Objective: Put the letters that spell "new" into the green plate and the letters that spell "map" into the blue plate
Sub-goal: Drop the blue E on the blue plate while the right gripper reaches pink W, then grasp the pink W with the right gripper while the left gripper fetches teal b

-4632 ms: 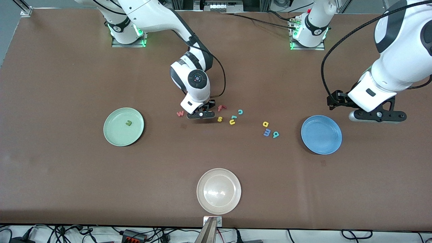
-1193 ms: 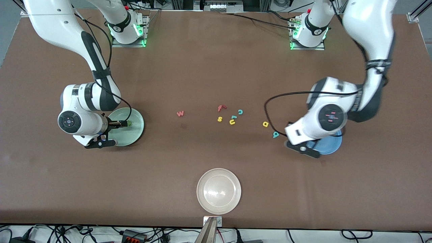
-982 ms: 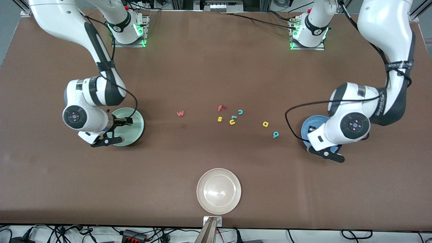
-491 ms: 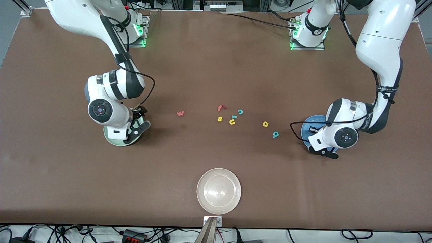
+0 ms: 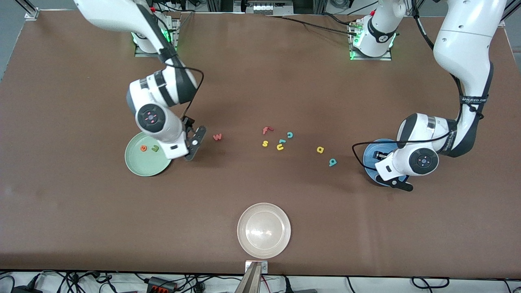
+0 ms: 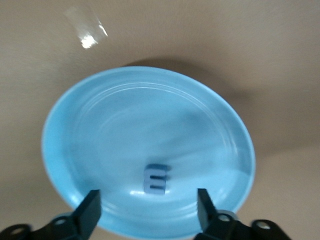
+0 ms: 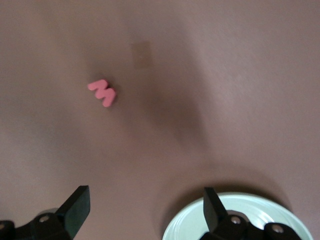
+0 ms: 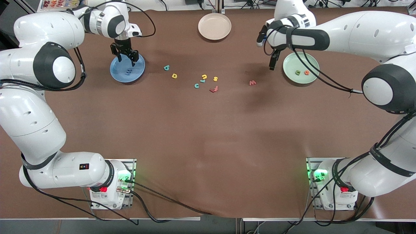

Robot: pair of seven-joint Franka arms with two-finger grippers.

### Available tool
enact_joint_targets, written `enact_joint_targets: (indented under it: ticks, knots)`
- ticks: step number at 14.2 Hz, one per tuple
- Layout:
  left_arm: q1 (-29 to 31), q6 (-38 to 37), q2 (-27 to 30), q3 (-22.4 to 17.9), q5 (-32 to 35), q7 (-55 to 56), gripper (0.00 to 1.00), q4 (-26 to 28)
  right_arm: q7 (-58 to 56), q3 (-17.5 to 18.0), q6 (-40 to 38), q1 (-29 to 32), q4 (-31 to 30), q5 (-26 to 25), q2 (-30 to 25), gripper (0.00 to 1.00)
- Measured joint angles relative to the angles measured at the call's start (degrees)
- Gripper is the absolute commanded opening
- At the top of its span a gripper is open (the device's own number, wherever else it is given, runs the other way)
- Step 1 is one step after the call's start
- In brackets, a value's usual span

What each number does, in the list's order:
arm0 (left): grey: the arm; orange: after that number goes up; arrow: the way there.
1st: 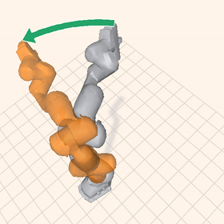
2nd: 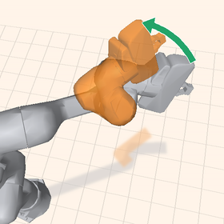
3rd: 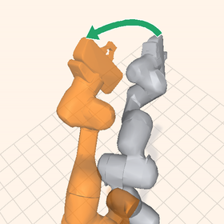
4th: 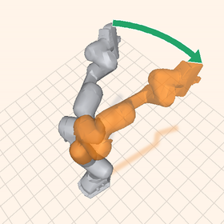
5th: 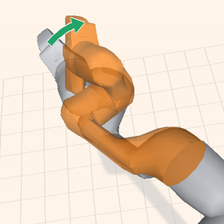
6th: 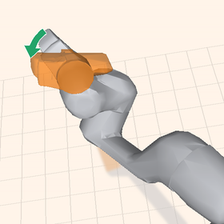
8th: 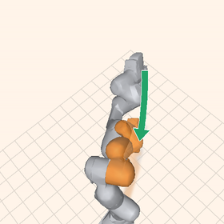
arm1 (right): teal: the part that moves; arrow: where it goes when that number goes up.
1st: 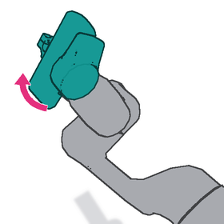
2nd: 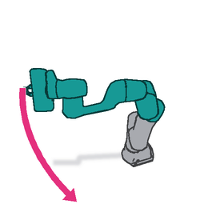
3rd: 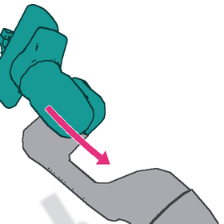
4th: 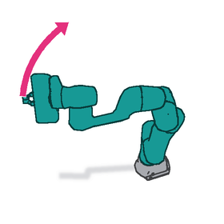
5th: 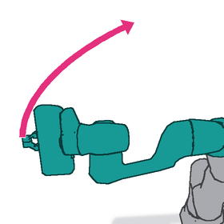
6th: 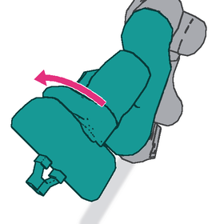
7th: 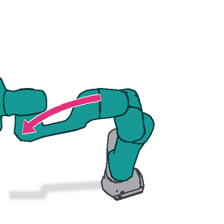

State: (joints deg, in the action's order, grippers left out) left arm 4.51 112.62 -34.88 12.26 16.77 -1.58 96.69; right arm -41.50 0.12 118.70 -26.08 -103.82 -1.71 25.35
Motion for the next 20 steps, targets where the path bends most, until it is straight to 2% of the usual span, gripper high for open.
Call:
enact_joint_targets:
  ticks: [3, 6, 12, 15, 20]
  knots:
    - [-0.23, -5.73, 1.60, 2.70, -4.70, 2.08, 1.00, -4.44, -5.10, -0.16, 0.79, -0.47, -0.92, -0.99, -0.75, 1.00]
    - [-1.74, -5.84, 1.79, 4.51, -8.93, 5.13, 1.00, -5.94, -10.23, -0.36, 2.50, 0.34, -1.41, -1.00, -0.75, 1.00]
    - [-11.49, 2.97, -4.21, 4.84, -9.06, 11.48, 1.00, -4.99, -16.62, -0.19, 3.83, 0.24, -3.40, -1.00, -0.68, 1.00]
    - [-11.12, 8.27, -6.33, 4.25, -9.06, 18.19, 1.00, -3.11, -17.58, 1.11, 8.75, -0.31, -6.27, -1.00, -0.33, 1.00]
    - [-11.04, 11.06, -7.62, 4.15, -7.03, 21.61, 1.00, -1.47, -24.97, 2.23, 17.37, -2.30, -8.38, -1.04, 3.38, 1.00]
